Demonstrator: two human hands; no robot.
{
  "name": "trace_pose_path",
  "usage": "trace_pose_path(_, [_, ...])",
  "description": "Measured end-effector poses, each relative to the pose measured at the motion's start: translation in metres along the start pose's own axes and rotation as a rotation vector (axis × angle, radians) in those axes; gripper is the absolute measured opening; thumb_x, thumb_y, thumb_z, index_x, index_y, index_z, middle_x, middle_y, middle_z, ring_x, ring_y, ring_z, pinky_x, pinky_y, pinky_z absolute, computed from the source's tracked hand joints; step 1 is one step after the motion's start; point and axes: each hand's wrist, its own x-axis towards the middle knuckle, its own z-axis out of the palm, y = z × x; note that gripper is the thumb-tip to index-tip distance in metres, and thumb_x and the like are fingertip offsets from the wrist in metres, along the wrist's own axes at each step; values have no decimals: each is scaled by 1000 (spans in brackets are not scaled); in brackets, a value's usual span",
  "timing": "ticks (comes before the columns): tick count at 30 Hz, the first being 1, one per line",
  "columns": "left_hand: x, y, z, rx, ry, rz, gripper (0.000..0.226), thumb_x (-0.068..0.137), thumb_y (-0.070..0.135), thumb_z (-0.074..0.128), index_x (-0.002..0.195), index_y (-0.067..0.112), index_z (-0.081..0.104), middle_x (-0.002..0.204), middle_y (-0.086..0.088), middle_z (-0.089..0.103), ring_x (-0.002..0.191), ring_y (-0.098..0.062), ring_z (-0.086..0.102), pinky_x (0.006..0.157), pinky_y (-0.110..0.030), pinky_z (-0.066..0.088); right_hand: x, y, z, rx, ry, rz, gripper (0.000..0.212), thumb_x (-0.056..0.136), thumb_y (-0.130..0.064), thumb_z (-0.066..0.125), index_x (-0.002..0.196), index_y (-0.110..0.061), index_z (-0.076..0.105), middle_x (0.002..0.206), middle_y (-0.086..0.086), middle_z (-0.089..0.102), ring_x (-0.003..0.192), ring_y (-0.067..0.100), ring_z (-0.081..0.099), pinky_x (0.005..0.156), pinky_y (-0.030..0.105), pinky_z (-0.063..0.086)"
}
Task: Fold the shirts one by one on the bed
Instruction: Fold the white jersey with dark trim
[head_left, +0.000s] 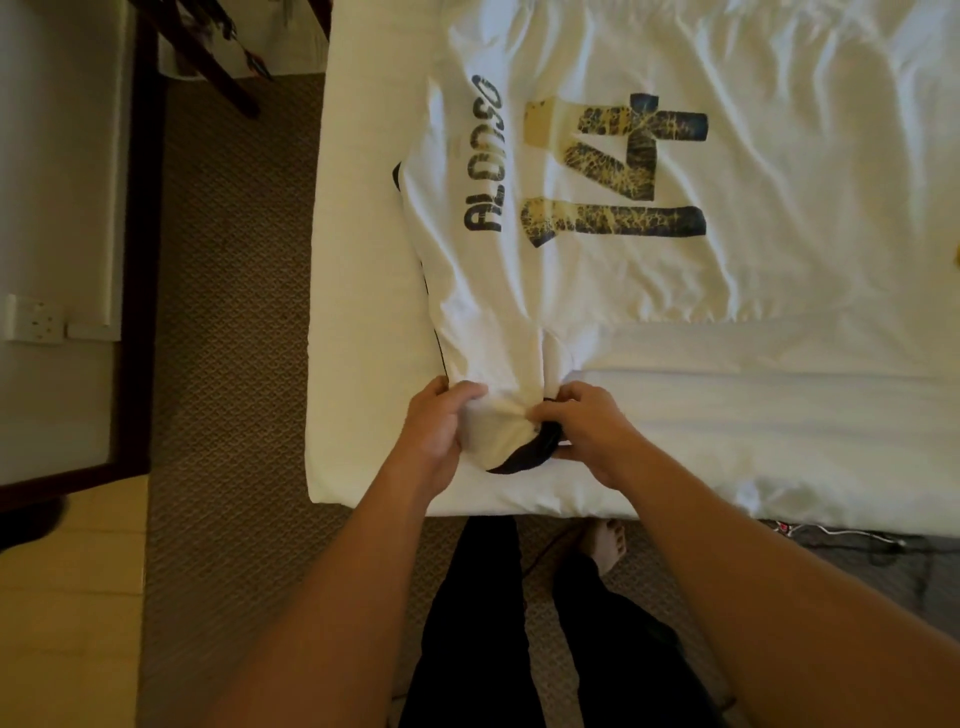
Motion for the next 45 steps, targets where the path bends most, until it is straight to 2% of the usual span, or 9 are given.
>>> trace_pose_path(6, [-6,-6,-20,67,161,53,14,90,13,73,101,12,65,110,-8,73,102,-28,69,87,-49,57,2,14,-16,40,-22,24,19,85,-4,71,84,-10,52,88,11,61,81,28,66,74,39,58])
trace_pose_path(10, [-9,-18,-35,221,238,153,15,93,26,74,100,15,66,102,-6,74,96,-25,72,82,-44,59,5,19,-11,-520,-41,-108,17,77,0,69,85,-8,56,82,10,58,70,27,62,65,41,57])
trace_pose_path(15, [-20,-38,-38,572,11,28,16,91,21,76,102,11,70,83,1,70,57,0,60,49,-17,43,8,11,-3,-885,-110,-90,15,80,-12,58,69,-8,49,63,13,59,55,27,68,53,32,46])
trace_pose_path(19, [-22,-44,-48,385,168,49,12,98,20,67,106,12,66,98,-9,68,81,-20,64,61,-30,51,4,14,-13,-843,-223,6,16,88,-15,64,87,2,63,68,12,70,52,24,64,49,26,48])
trace_pose_path(23, [-20,-54,-57,667,169,49,7,98,20,67,97,13,64,97,-11,69,78,-27,66,56,-31,54,2,15,-16,-883,-270,36,26,90,-25,67,92,1,65,75,15,73,51,24,63,51,26,48])
trace_pose_path(28, [-13,-50,-56,883,178,94,20,92,20,72,104,6,67,98,-10,67,96,-33,65,80,-36,52,7,17,-22,-819,-192,-93,14,91,-13,62,80,-4,61,76,15,74,53,24,64,48,26,47])
trace_pose_path(35, [-7,-21,-33,707,281,136,32,90,37,71,80,10,55,78,-5,54,75,-24,53,71,-35,39,2,-1,-35,-1045,56,-323,25,86,-33,61,85,-9,66,84,10,68,74,28,66,72,41,59])
trace_pose_path(41, [18,23,-14,585,388,188,39,94,44,61,77,9,61,79,-8,62,77,-27,60,75,-36,48,16,-47,-33,-1041,199,-484,21,89,-24,58,69,-17,55,74,4,60,69,23,59,60,31,46])
trace_pose_path(45, [45,62,-5,461,427,215,38,98,42,57,84,7,64,78,-3,60,77,-22,57,56,-25,37,33,-99,-6,-1010,201,-579,18,91,-21,56,74,-18,58,77,2,63,72,22,60,61,29,47])
